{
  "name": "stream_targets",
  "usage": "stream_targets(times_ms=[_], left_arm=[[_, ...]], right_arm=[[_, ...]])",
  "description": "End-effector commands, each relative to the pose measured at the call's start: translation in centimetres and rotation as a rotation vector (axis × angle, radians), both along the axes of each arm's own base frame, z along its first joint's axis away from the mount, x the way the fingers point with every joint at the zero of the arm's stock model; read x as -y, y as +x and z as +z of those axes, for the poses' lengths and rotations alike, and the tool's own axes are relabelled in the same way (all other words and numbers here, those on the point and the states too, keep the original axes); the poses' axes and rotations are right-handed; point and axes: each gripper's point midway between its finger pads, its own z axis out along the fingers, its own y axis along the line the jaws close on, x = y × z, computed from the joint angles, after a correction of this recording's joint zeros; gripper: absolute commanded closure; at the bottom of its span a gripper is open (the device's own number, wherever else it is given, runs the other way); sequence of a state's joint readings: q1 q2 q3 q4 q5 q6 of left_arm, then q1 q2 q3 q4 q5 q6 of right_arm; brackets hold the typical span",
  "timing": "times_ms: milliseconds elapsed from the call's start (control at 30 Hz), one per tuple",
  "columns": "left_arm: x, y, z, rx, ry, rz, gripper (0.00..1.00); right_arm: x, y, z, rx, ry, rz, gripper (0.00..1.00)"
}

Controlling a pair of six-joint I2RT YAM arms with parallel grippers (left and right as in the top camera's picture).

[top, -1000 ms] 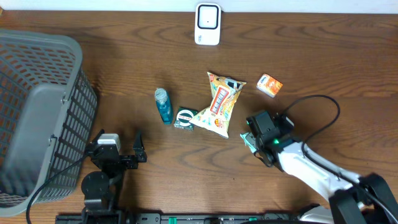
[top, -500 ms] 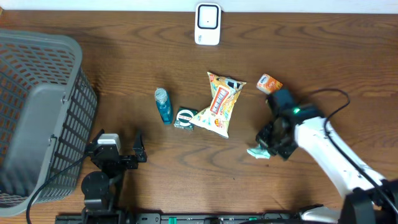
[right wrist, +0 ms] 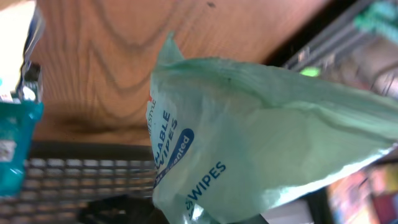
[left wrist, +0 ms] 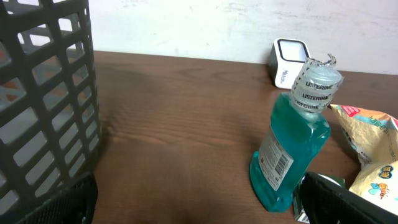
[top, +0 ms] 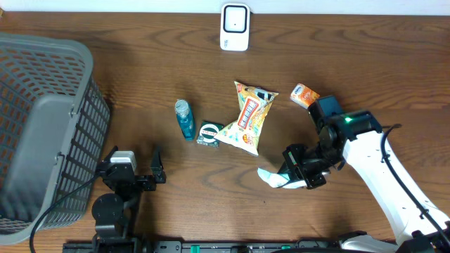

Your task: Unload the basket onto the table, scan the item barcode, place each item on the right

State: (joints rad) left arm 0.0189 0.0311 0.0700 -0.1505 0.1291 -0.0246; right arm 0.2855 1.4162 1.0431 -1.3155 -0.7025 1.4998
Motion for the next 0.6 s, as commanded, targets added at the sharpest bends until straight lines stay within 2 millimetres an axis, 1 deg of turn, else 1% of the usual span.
stream_targets(times_ms=[0, 67, 233, 400, 467, 567], left_arm=[[0.1, -0.1, -1.4, -0.041, 0.009, -0.01, 0.0], [0.1, -0.1, -1.4, -0.041, 0.009, -0.011, 0.0], [0.1, -0.1, -1.4, -0.041, 0.009, -0.011, 0.0], [0.1, -0.1, -1.4, -0.041, 0.009, -0.011, 0.0], [0.1, -0.1, -1.4, -0.041, 0.009, -0.011, 0.0], [0.1, -0.1, -1.4, -0.041, 0.009, -0.011, 0.0]], right_arm=[[-0.9, -0.1, 0.8, -0.183, -0.012, -0.207, 0.99], [-0.9, 0.0, 0.7, -0.199, -0.026, -0.235, 0.99], [-0.9, 0.3, 0.7, -0.18, -0.022, -0.234, 0.99], [-0.4, 1.0, 0.0, -0.13, -0.058, -0.23, 0.99], [-0.2, 1.4, -0.3, -0.074, -0.064, -0.187, 0.99], [0.4, 2.5, -0.9, 0.081, -0.07, -0.066, 0.99]])
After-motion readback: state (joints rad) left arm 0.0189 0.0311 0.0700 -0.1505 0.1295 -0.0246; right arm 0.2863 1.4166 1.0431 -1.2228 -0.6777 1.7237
